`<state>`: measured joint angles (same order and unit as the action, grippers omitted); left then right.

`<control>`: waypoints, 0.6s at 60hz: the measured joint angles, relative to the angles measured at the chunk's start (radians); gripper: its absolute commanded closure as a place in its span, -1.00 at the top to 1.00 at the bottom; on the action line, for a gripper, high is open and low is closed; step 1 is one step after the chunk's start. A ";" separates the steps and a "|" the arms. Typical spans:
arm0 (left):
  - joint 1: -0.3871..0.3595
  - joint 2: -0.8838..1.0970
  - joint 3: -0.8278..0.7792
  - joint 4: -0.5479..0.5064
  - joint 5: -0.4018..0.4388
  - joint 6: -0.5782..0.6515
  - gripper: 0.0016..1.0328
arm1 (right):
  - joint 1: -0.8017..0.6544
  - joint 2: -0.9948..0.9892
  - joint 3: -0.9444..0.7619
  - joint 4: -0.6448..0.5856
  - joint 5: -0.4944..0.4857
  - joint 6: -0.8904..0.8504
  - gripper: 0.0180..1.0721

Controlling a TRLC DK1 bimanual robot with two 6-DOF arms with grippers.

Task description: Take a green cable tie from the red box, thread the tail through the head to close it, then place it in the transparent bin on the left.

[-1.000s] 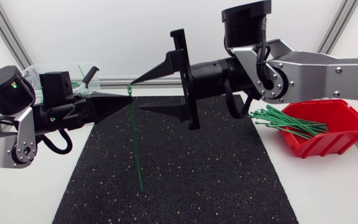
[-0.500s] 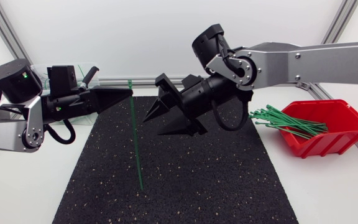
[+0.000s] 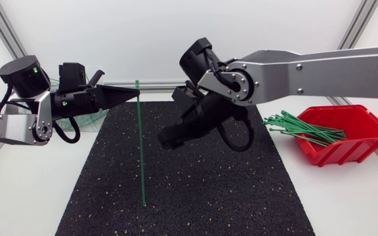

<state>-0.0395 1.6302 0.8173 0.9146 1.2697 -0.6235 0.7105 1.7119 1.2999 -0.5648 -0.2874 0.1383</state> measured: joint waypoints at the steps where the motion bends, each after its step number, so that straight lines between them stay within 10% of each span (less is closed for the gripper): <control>1: 0.000 0.007 0.006 -0.007 0.003 -0.006 -0.93 | 0.004 0.000 0.000 -0.001 0.018 -0.024 0.30; 16: 0.010 0.071 0.082 -0.126 0.018 -0.017 -0.94 | 0.041 0.000 0.000 0.000 0.217 -0.271 0.51; 36: 0.033 0.126 0.132 -0.230 0.032 -0.025 -0.94 | 0.191 -0.048 -0.211 0.330 0.502 -0.591 0.77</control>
<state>-0.0067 1.7565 0.9493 0.6842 1.3014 -0.6483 0.9012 1.6634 1.0885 -0.2352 0.2142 -0.4530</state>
